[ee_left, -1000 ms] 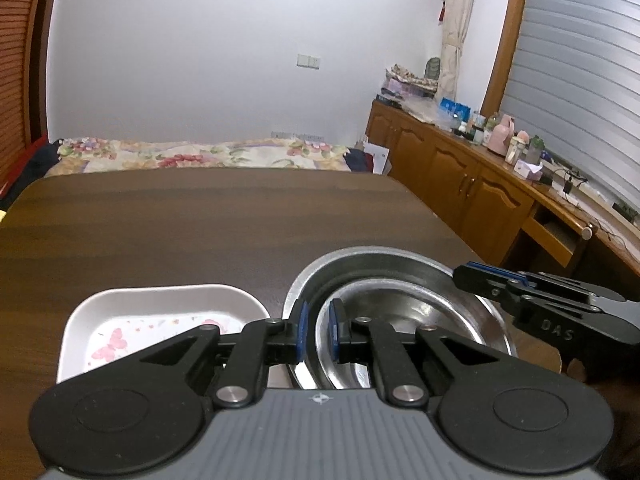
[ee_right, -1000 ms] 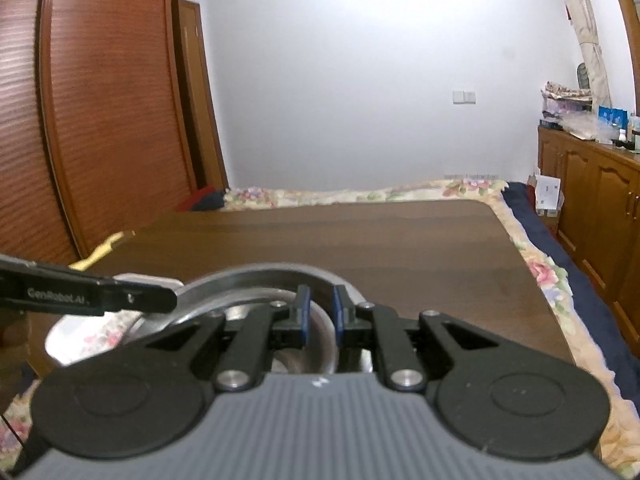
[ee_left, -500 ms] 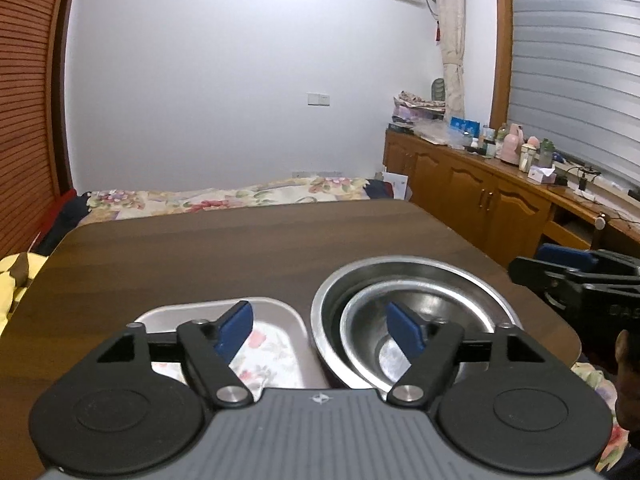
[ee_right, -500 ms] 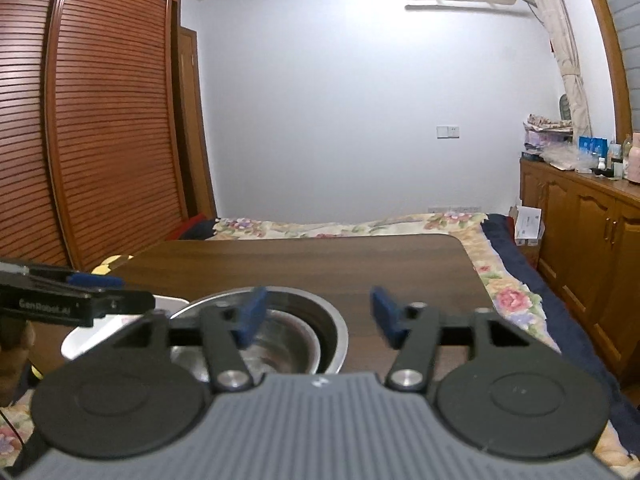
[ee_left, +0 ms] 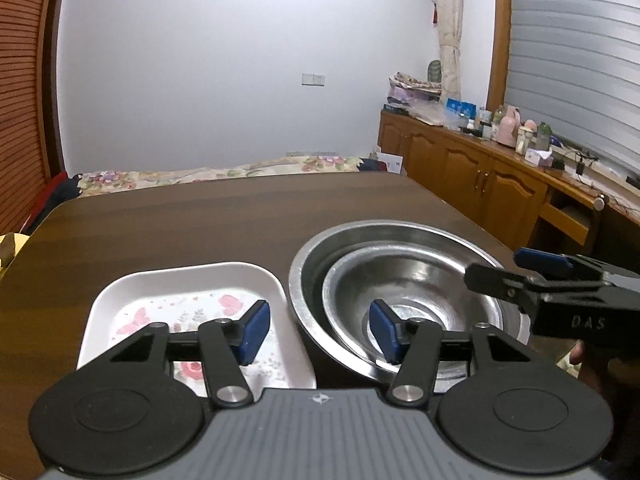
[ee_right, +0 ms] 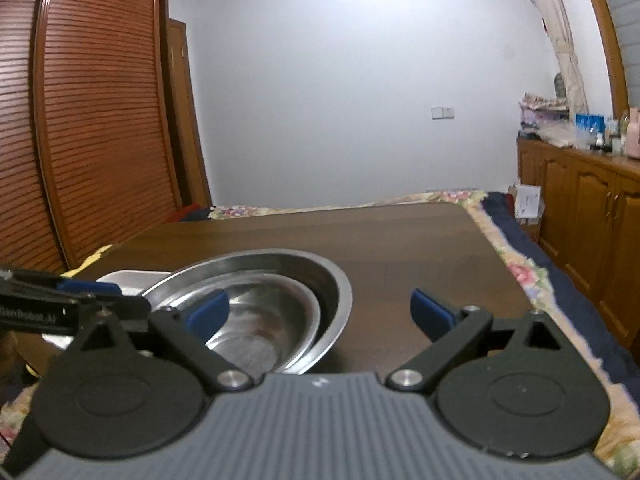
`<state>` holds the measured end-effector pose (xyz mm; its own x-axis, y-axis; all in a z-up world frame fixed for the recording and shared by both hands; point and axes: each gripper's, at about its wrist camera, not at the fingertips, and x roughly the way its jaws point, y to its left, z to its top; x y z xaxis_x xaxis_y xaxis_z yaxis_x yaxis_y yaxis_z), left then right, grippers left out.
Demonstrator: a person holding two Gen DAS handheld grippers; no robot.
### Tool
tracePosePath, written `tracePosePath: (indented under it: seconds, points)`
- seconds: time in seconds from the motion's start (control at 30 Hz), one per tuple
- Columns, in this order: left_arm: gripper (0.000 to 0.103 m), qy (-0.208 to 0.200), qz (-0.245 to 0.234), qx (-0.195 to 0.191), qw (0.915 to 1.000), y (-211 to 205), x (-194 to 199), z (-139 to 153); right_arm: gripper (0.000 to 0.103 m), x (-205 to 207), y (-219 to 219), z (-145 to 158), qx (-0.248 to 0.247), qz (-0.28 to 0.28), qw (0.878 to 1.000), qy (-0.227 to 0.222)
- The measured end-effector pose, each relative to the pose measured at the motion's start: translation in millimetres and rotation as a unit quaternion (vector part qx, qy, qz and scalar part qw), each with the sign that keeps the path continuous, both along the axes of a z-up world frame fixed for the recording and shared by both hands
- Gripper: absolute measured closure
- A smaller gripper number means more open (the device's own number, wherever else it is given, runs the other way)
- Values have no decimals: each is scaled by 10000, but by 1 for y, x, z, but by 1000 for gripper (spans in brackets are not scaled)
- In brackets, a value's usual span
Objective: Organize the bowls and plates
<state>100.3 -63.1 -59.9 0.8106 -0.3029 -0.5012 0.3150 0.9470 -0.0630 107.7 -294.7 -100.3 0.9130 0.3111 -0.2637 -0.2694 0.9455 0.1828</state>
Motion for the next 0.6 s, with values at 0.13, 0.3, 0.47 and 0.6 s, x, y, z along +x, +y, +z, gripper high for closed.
tracePosePath:
  seconds: [0.13,0.3,0.47,0.6]
  points:
    - [51,42,19,-5,10000,1,1,-3,6,5,-1,-3,154,46,9999,43]
    - [53,39,53,-32,10000,1,3,-4,7,5,2,-9,118,51,9999,95]
    - [56,42,26,-39,10000,-1,5,-6,11,7,2,-10,146,50,9998,143]
    - [58,48,23,-30,10000,-2,8,-7,15,10,1,-10,152,51,9997,157]
